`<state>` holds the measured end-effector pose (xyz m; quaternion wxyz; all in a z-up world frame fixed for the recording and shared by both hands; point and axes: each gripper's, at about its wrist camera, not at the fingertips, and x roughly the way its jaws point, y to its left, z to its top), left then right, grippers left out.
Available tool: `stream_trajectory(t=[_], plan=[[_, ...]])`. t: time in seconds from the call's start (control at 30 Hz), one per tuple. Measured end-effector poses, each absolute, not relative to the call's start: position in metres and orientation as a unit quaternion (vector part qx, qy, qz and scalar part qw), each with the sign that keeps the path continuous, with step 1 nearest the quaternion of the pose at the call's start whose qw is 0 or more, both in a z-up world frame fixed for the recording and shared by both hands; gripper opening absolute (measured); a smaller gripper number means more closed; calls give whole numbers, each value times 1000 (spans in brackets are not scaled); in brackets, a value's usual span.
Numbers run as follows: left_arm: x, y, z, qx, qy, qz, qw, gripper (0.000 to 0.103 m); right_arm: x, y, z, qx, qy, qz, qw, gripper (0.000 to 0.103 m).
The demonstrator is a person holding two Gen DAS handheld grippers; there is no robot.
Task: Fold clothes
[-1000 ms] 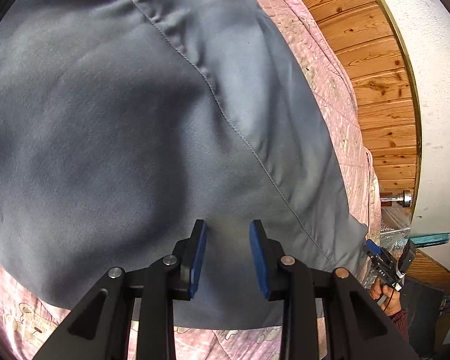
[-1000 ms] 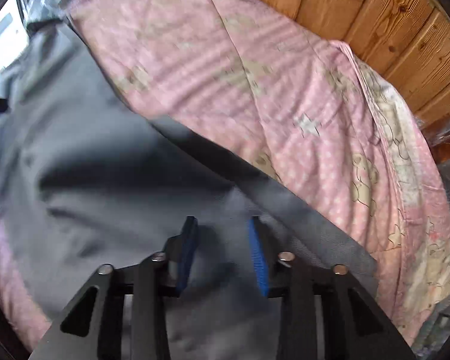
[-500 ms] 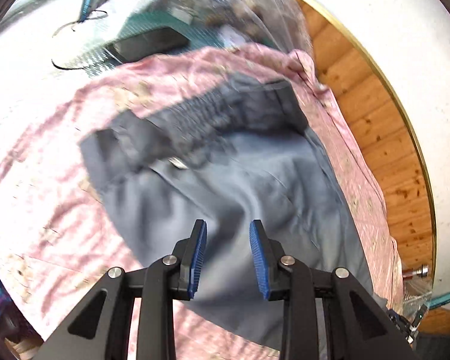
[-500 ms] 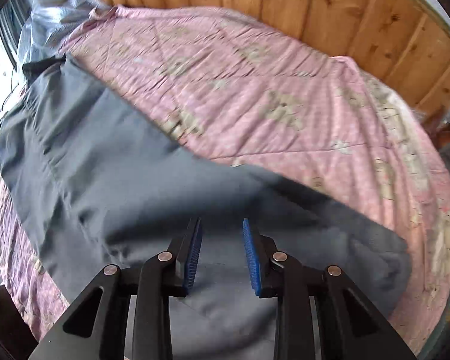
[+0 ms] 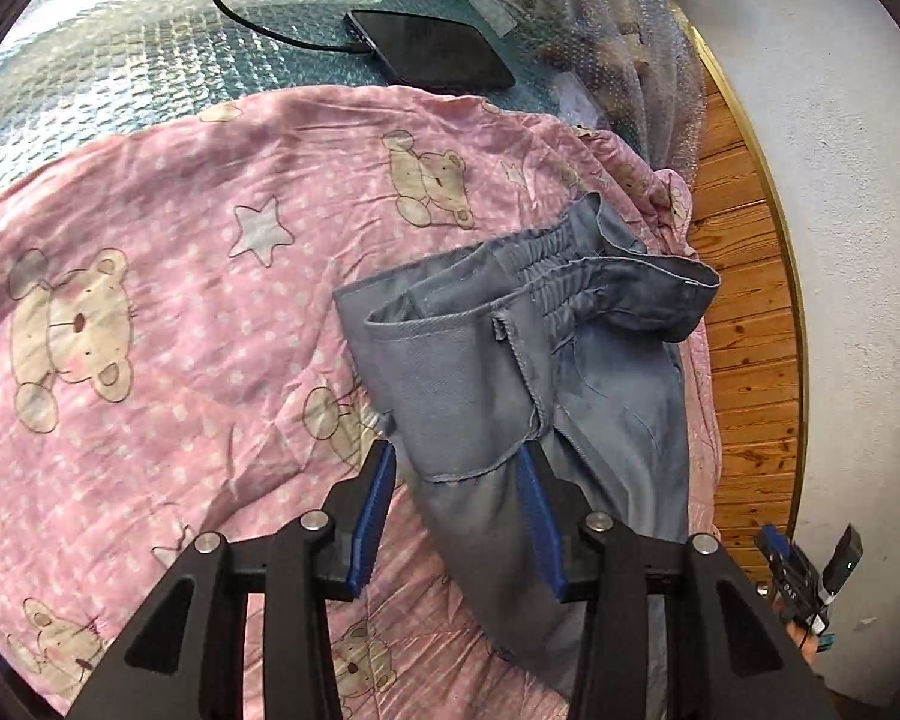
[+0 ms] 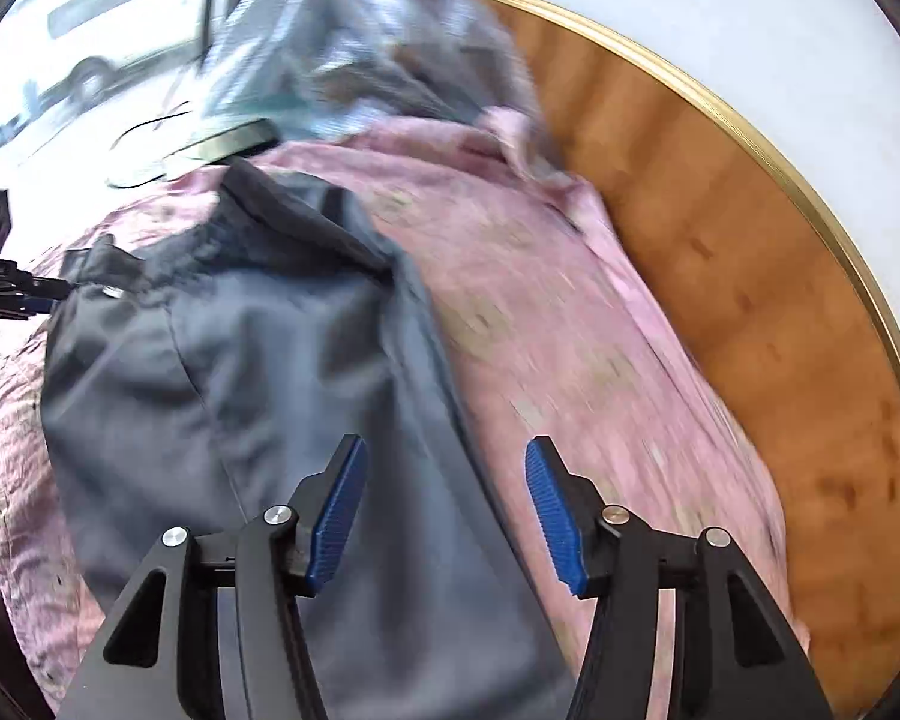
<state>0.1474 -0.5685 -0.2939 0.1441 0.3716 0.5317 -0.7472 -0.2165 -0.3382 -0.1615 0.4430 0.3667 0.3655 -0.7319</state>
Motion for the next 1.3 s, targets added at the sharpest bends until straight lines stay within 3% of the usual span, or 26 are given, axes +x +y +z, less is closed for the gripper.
stream_trajectory(t=[0.17, 0.2, 0.23, 0.37, 0.43, 0.53, 0.6, 0.67, 0.73, 0.83, 0.97, 1.03, 1.07, 1.1, 1.23, 1.3], plan=[[139, -569, -288, 334, 525, -778, 91, 42, -213, -500, -217, 337, 457, -644, 513, 54], [138, -569, -283, 327, 513, -790, 75, 25, -218, -517, -233, 348, 477, -619, 517, 26], [136, -569, -277, 321, 503, -800, 60, 16, -228, -533, -245, 373, 484, -599, 518, 5], [144, -572, -241, 263, 483, -835, -9, 11, -274, -556, -219, 433, 360, -613, 554, 4], [143, -576, -231, 250, 467, -848, -25, 11, -294, -570, -238, 465, 353, -605, 542, 4], [134, -594, -271, 288, 495, -820, 14, 11, -303, -584, -282, 510, 376, -573, 519, 6], [132, -604, -302, 318, 527, -787, 43, 11, -314, -583, -284, 529, 348, -565, 529, 8], [139, -604, -311, 324, 543, -773, 47, 11, -326, -576, -280, 542, 323, -558, 540, 23], [145, -605, -317, 333, 556, -759, 54, 11, -335, -567, -272, 532, 306, -570, 546, 46], [152, -607, -324, 329, 579, -744, 55, 11, -336, -566, -270, 508, 322, -582, 547, 56], [153, -609, -325, 325, 595, -733, 58, 16, -323, -579, -285, 493, 363, -572, 547, 57], [151, -608, -324, 328, 593, -733, 61, 22, -320, -586, -293, 500, 359, -563, 551, 55], [150, -608, -324, 330, 591, -733, 63, 23, -318, -588, -293, 503, 352, -559, 557, 41], [148, -608, -325, 332, 589, -734, 65, 23, -320, -587, -289, 533, 325, -533, 572, 8], [153, -608, -314, 330, 565, -753, 76, 23, -332, -572, -245, 535, 269, -532, 598, 4], [158, -612, -316, 342, 555, -751, 106, 23, -348, -573, -247, 537, 285, -560, 563, 7]])
